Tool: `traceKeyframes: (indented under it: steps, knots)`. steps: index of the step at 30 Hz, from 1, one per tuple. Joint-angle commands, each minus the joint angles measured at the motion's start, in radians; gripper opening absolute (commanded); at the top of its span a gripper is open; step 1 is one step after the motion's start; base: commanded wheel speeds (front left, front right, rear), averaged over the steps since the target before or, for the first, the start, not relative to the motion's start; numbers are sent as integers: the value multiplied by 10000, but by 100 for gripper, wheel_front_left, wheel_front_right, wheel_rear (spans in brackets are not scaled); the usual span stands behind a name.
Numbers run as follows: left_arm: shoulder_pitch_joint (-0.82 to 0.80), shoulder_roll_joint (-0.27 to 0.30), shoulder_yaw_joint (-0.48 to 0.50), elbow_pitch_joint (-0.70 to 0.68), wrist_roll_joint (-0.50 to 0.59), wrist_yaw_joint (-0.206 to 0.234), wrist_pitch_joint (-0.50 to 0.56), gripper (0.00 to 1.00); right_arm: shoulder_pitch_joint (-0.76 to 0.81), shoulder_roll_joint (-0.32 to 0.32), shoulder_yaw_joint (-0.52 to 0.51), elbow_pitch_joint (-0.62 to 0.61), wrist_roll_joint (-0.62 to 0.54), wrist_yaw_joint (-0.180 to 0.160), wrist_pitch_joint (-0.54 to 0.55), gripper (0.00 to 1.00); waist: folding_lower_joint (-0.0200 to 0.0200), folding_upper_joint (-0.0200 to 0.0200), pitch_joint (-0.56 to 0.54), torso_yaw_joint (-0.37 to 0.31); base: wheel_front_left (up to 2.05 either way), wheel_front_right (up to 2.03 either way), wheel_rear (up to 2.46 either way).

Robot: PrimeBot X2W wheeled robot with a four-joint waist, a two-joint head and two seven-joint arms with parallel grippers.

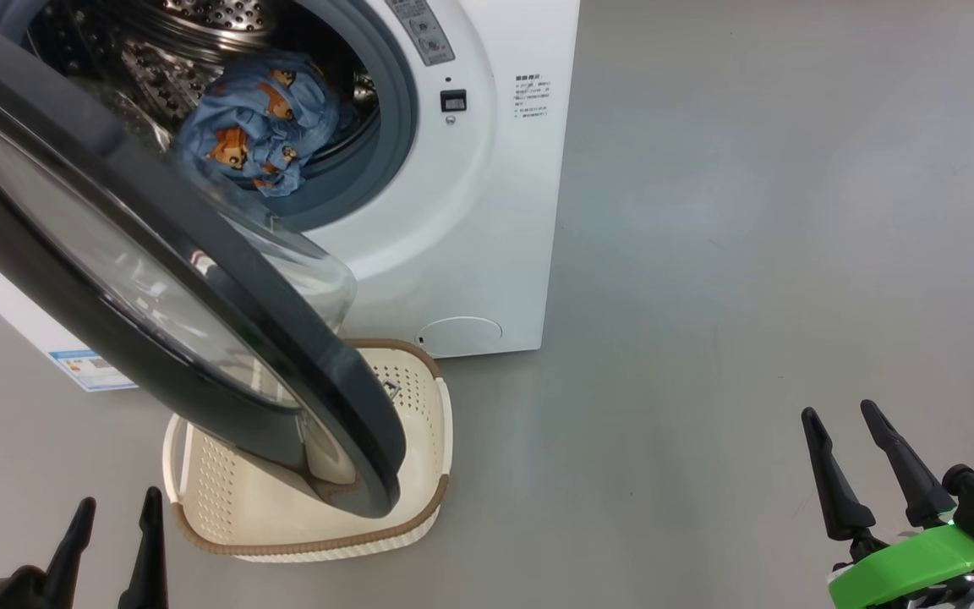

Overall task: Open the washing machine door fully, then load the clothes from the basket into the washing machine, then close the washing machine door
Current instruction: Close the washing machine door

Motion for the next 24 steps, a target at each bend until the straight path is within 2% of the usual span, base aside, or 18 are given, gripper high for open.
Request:
traceKeyframes:
  steps: [1, 16, 17, 18, 19, 20, 21, 22, 24]
  knots:
    - [-165, 154, 410, -257, 76, -25, -102, 100, 0, -95, 117, -224, -87, 85, -49, 100, 0, -1, 1, 4, 0, 0, 0]
    - [-233, 20, 340, -374, 232, -25, -103, 100, 3, -119, 69, -220, -93, 85, -49, 100, 0, -1, 6, 184, 0, 0, 0]
    - [-234, 11, 316, -379, 240, -25, -103, 100, 9, -110, 70, -215, -96, 85, -49, 94, 0, -1, -3, 216, 0, 0, 0]
    - [-239, -1, 294, -381, 246, -25, -103, 100, 12, -98, 75, -213, -98, 85, -49, 68, 0, -1, -19, 259, 0, 0, 0]
    - [-241, -14, 282, -388, 247, -25, -103, 100, 8, -88, 89, -210, -101, 85, -49, 47, 0, -1, -30, 298, 0, 0, 0]
    - [-250, -26, 247, -397, 248, -25, -103, 100, 1, -78, 89, -210, -100, 85, -49, 35, 0, -1, -40, 359, 0, 0, 0]
    - [-255, -40, 223, -405, 249, -25, -103, 100, -10, -65, 91, -203, -107, 85, -49, 10, 0, -1, -65, 418, 0, 0, 0]
    - [-250, -63, 218, -418, 249, -25, -103, 100, -26, -56, 130, -202, -109, 85, -49, 0, 0, -1, -90, 478, 0, 0, 0]
    - [-235, -125, 215, -457, 249, -25, -103, 100, -84, -37, 203, -209, -101, 85, -49, 0, 0, -1, -146, 606, 0, 0, 0]
